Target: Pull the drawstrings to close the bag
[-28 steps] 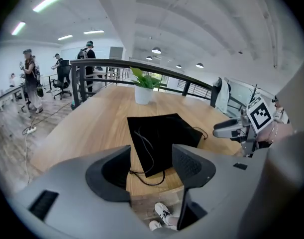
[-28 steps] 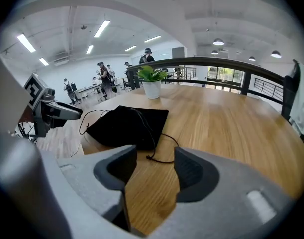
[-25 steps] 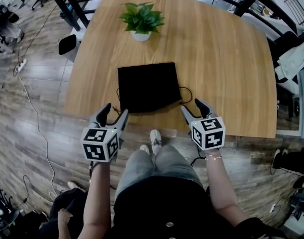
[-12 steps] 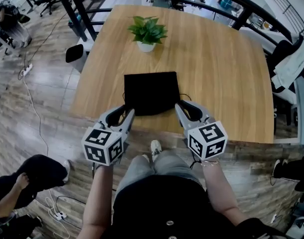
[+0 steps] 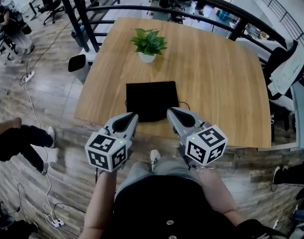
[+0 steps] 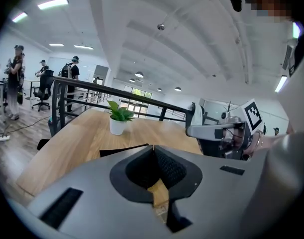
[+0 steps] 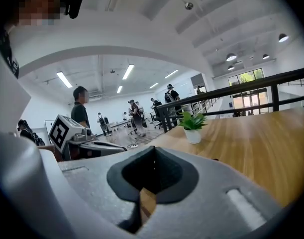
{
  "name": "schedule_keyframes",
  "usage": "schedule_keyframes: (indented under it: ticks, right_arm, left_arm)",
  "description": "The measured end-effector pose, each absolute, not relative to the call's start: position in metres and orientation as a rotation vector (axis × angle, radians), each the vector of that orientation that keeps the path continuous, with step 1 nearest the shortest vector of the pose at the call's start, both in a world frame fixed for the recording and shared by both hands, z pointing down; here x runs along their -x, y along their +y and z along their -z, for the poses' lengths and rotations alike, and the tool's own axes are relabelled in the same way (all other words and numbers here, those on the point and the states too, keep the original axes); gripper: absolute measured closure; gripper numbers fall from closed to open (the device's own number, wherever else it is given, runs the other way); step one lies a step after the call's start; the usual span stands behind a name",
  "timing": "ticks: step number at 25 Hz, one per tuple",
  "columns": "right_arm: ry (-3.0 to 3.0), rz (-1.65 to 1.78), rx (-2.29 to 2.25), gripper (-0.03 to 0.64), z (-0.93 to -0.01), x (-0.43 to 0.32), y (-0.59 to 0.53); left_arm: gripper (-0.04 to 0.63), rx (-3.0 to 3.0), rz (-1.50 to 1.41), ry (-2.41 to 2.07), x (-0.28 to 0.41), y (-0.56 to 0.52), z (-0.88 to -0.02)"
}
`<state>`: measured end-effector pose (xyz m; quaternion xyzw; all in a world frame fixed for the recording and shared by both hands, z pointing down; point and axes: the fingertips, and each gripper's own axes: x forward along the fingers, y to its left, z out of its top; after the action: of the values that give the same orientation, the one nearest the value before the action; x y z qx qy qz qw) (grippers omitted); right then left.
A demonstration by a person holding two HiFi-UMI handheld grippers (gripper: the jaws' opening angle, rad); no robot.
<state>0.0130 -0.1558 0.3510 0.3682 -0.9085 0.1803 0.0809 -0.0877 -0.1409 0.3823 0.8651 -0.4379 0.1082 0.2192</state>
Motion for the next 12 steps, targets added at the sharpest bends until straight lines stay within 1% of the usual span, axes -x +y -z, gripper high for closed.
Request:
schedule_keyframes:
  ticks: [12]
  right_arm:
    - [-2.671,-0.481,-1.127,0.618,-0.3530,-0.0135,-0.1483]
  left_arm:
    - [0.580,-2.342,-0.224,-1.258,0.0870,-0.1344,-0.3808]
